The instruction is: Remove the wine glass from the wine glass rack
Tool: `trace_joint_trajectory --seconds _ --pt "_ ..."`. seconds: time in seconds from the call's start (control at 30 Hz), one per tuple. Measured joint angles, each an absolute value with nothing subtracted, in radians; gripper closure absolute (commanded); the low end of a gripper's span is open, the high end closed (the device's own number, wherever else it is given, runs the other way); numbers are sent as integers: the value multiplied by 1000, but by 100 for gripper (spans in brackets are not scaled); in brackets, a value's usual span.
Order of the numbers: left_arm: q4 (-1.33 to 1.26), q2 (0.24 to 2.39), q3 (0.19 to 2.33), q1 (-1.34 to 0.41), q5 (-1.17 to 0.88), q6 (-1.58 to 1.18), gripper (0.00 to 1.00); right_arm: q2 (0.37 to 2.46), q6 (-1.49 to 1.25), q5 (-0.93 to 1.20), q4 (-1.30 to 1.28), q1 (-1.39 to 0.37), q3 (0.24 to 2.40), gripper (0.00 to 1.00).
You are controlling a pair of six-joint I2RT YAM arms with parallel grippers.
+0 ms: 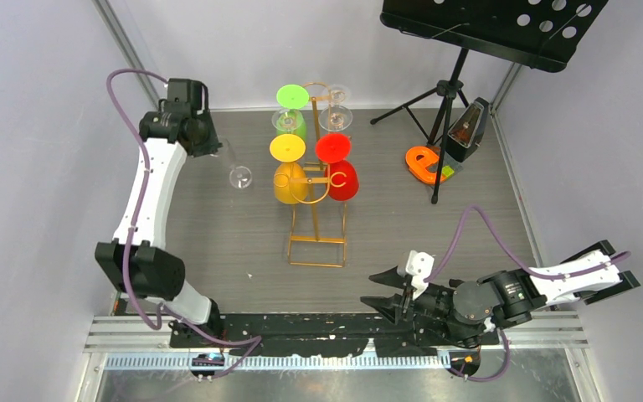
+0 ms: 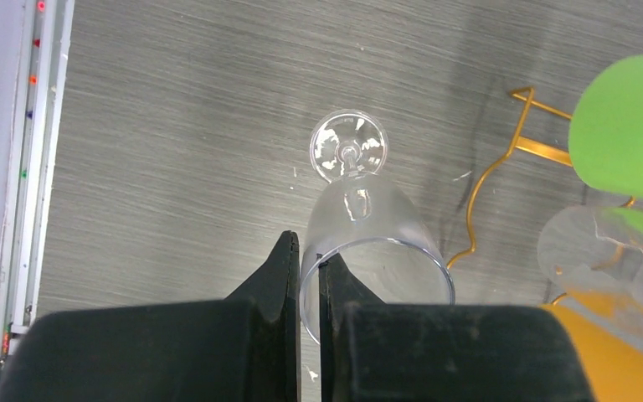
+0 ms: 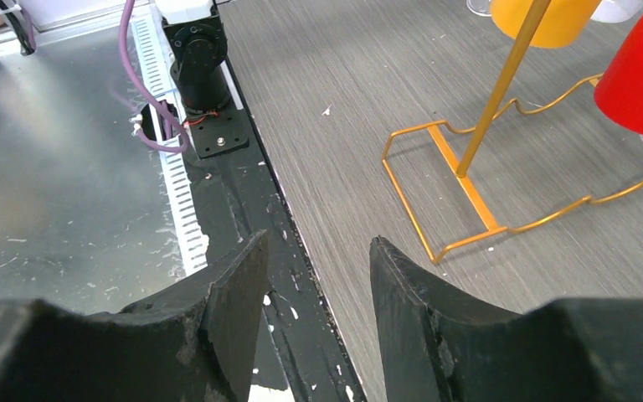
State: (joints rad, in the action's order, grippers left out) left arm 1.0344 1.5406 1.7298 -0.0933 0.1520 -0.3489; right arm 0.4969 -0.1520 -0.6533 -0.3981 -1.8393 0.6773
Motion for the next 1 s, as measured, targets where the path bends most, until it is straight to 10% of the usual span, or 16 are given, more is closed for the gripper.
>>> trace_joint_trajectory --seconds 1.0 --pt "1171 1948 2046 -25 166 -306 100 373 -165 -657 -398 -1839 598 38"
